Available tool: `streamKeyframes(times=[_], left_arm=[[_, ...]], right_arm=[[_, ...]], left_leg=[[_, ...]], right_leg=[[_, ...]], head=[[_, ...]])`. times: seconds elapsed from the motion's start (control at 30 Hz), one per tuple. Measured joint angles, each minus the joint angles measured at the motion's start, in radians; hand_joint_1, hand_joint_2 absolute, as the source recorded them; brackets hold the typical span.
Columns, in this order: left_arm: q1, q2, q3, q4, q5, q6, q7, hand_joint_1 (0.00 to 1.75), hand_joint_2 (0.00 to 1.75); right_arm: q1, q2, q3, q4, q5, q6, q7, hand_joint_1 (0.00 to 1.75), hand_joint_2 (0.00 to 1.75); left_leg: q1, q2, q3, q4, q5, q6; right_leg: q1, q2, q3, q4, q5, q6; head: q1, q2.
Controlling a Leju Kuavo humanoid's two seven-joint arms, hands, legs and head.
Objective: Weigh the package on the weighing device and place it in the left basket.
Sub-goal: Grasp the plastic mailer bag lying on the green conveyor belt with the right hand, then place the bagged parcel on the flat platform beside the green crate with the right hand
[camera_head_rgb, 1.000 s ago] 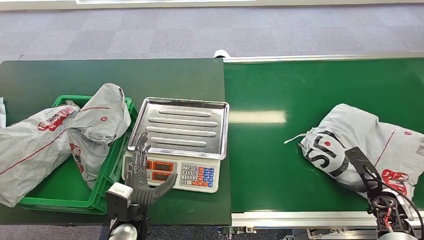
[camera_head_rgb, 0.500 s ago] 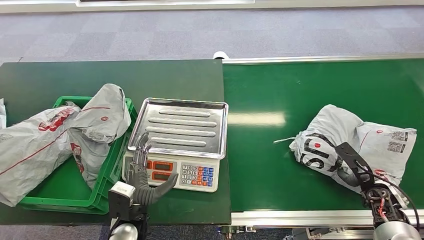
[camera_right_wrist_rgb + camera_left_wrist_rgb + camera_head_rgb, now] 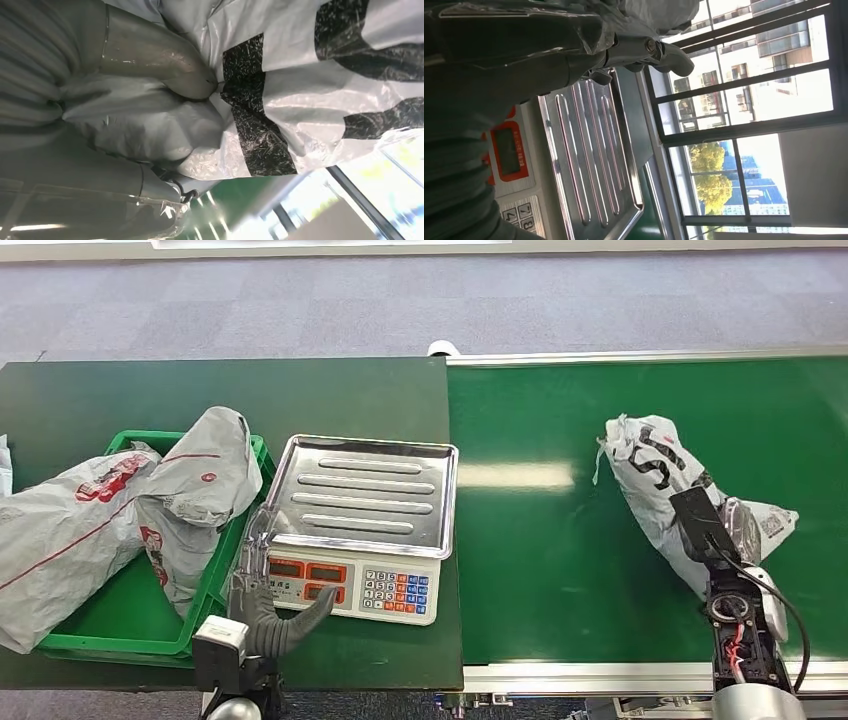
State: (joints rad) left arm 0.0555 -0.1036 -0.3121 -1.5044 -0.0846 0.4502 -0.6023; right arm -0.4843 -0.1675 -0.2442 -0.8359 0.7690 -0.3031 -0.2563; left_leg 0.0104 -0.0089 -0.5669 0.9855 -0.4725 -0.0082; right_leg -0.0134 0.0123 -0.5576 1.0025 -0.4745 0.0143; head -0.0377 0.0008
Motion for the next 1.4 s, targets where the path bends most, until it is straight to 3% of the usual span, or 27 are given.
streamKeyframes(times=[0.2, 0.43, 0.53, 0.63, 0.83, 0.97, 1.13, 1.17, 1.27, 1.3, 1.4], left_arm=[[-0.008, -0.003, 0.009, -0.008, -0.012, 0.005, -0.009, 0.0, 1.75], [-0.011, -0.005, 0.012, -0.008, -0.013, 0.006, -0.01, 0.0, 1.75], [-0.012, -0.005, 0.014, -0.008, -0.013, 0.006, -0.01, 0.0, 1.75], [-0.028, -0.005, 0.016, -0.006, -0.014, 0.003, -0.014, 0.0, 1.75], [-0.103, -0.005, 0.015, 0.034, -0.007, -0.015, -0.021, 0.0, 1.75], [-0.139, -0.007, 0.009, 0.059, 0.004, -0.015, -0.024, 0.0, 1.75], [-0.161, -0.003, 0.009, 0.08, 0.019, -0.002, -0.02, 0.0, 1.75], [-0.162, -0.002, 0.009, 0.084, 0.023, 0.002, -0.02, 0.0, 1.75], [-0.167, 0.002, 0.009, 0.096, 0.032, 0.01, -0.02, 0.0, 1.75], [-0.168, 0.004, 0.009, 0.099, 0.035, 0.012, -0.02, 0.0, 1.75], [-0.164, 0.007, 0.009, 0.103, 0.039, 0.022, -0.022, 0.0, 1.75]], right_arm=[[0.057, 0.084, 0.135, -0.301, 0.002, -0.084, 0.024, 1.75, 1.75], [0.078, 0.111, 0.205, -0.421, -0.011, -0.101, 0.032, 1.75, 1.75], [0.082, 0.116, 0.222, -0.439, 0.003, -0.09, 0.027, 1.75, 1.75], [0.072, 0.123, 0.274, -0.446, 0.097, -0.015, 0.017, 1.75, 1.75], [0.013, 0.172, 0.524, -0.39, 0.292, 0.107, -0.006, 1.75, 1.75], [-0.004, 0.214, 0.677, -0.316, 0.306, 0.13, -0.013, 1.75, 1.75], [-0.006, 0.233, 0.765, -0.267, 0.27, 0.136, -0.026, 1.75, 1.75], [-0.007, 0.234, 0.773, -0.26, 0.261, 0.136, -0.029, 1.5, 1.75], [-0.01, 0.235, 0.791, -0.244, 0.235, 0.136, -0.042, 0.19, 1.75], [-0.01, 0.236, 0.794, -0.239, 0.224, 0.135, -0.046, 0.0, 1.75], [-0.005, 0.236, 0.796, -0.231, 0.173, 0.126, -0.069, 0.0, 1.75]], left_leg=[[0.0, 0.002, 0.001, 0.0, 0.0, 0.0], [-0.001, 0.001, 0.0, 0.0, 0.0, 0.0], [-0.001, 0.001, 0.0, 0.0, 0.0, 0.0], [-0.001, 0.002, -0.001, 0.0, 0.0, 0.0], [0.002, 0.002, 0.0, 0.0, 0.002, -0.001], [0.002, 0.002, 0.0, 0.0, 0.002, -0.001], [0.0, 0.001, -0.001, 0.0, 0.002, -0.001], [0.0, 0.001, -0.001, 0.0, 0.002, -0.001], [0.0, 0.0, -0.001, 0.0, 0.002, -0.001], [0.0, 0.0, -0.001, 0.0, 0.002, -0.001], [0.0, 0.0, -0.001, 0.0, 0.002, -0.001]], right_leg=[[0.0, 0.0, -0.001, 0.0, 0.0, 0.0], [-0.001, 0.0, 0.0, 0.0, 0.0, 0.0], [-0.001, 0.0, -0.001, 0.0, 0.0, 0.0], [-0.001, 0.0, -0.001, 0.0, 0.0, 0.0], [0.001, 0.0, -0.001, 0.001, 0.0, 0.0], [0.002, 0.0, -0.001, 0.001, 0.0, 0.0], [0.0, 0.0, -0.001, 0.001, 0.0, 0.0], [0.0, 0.0, -0.001, 0.001, 0.0, 0.0], [0.0, 0.0, -0.002, 0.001, 0.0, 0.0], [0.0, 0.0, -0.002, 0.001, 0.0, 0.0], [0.0, 0.0, -0.002, 0.001, 0.0, 0.0]], head=[[0.0, 0.0], [0.0, 0.0], [0.0, 0.0], [0.0, 0.0], [0.0, 0.0], [0.0, 0.0], [0.0, 0.0], [0.0, 0.0], [0.0, 0.0], [0.0, 0.0], [0.0, 0.0]])
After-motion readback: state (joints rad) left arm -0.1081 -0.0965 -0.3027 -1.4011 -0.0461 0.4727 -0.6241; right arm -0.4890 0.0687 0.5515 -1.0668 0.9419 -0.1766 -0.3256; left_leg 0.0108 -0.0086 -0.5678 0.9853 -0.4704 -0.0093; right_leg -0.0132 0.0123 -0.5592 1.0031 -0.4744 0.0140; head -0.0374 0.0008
